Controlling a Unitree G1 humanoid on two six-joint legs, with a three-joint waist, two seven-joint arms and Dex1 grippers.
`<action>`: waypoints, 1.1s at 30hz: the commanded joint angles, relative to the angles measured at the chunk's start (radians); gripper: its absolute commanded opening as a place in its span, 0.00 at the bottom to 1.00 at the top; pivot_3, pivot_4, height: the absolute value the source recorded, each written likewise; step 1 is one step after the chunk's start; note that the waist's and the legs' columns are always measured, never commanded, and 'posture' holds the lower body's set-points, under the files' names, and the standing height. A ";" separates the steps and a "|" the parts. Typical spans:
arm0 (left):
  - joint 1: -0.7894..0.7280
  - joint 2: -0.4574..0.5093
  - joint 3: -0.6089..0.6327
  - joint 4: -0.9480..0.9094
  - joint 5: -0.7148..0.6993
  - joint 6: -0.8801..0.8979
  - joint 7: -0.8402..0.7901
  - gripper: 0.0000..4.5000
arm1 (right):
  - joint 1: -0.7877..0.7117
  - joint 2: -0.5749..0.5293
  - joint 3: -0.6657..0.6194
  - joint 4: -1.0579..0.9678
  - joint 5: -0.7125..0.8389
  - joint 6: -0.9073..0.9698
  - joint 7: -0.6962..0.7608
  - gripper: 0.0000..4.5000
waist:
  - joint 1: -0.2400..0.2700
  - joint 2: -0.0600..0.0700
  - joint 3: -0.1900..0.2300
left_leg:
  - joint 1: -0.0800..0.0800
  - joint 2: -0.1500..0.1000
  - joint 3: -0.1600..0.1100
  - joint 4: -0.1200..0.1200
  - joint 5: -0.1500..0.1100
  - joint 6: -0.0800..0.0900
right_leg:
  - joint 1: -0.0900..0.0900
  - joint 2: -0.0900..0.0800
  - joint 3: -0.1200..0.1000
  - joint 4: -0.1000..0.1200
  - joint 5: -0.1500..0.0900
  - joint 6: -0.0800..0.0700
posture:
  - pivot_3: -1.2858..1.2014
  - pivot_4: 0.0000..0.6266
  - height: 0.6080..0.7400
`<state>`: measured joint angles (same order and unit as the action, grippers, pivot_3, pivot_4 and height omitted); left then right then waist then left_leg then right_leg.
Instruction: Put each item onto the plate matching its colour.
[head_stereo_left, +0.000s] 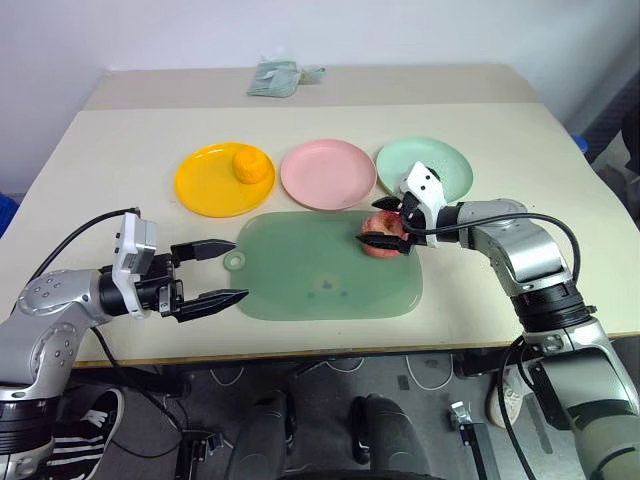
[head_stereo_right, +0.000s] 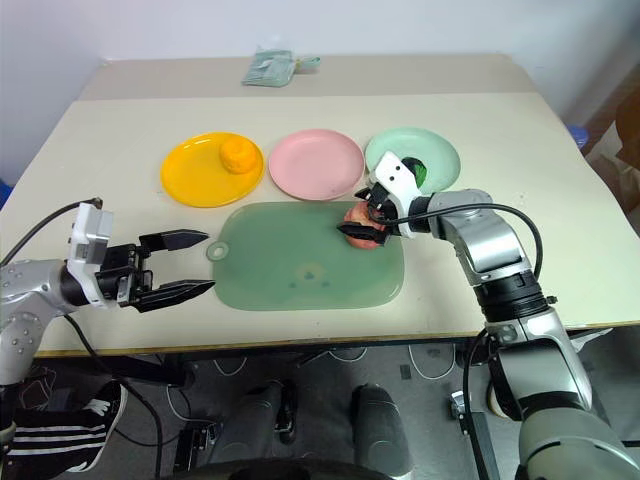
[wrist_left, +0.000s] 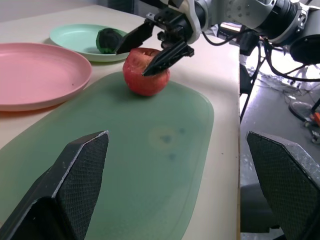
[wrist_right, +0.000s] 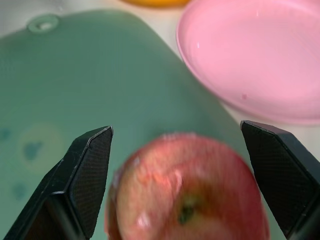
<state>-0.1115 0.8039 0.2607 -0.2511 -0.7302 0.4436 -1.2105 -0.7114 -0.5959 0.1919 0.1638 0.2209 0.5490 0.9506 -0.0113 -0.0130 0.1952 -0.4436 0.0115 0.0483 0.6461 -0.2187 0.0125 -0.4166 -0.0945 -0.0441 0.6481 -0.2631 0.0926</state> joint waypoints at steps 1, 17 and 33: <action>-0.003 0.003 0.014 -0.026 0.002 -0.026 -0.004 1.00 | 0.020 -0.013 0.013 0.002 -0.025 -0.018 0.016 0.93 | -0.001 0.000 0.000 | 0.000 0.000 0.000 0.000 0.000 0.000 | 0.000 0.000 0.000 0.000 0.000 0.000 | 0.52 0.24 1.00; -0.021 -0.109 0.003 0.007 0.056 -0.075 0.142 1.00 | -0.150 0.208 -0.169 0.082 0.043 -0.050 -0.186 0.64 | -0.010 -0.001 -0.001 | 0.002 0.001 0.000 0.001 0.000 0.000 | 0.002 0.002 0.001 0.001 0.000 0.000 | 0.52 0.24 1.00; -0.124 -0.207 -0.081 0.064 0.112 -0.103 0.211 1.00 | -0.478 0.474 -0.208 0.850 -0.095 -0.559 -0.435 0.74 | -0.009 -0.001 -0.001 | -0.001 0.001 0.003 -0.001 0.002 -0.002 | -0.003 0.004 0.004 0.002 0.001 0.002 | 0.52 0.24 1.00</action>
<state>-0.2202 0.5970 0.1764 -0.1753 -0.6199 0.3608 -0.9992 -1.1403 -0.1309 0.0098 1.0012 0.1235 0.0394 0.5150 -0.0208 -0.0141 0.1944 -0.4443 0.0130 0.0519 0.6450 -0.2169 0.0099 -0.4201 -0.0908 -0.0404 0.6501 -0.2619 0.0941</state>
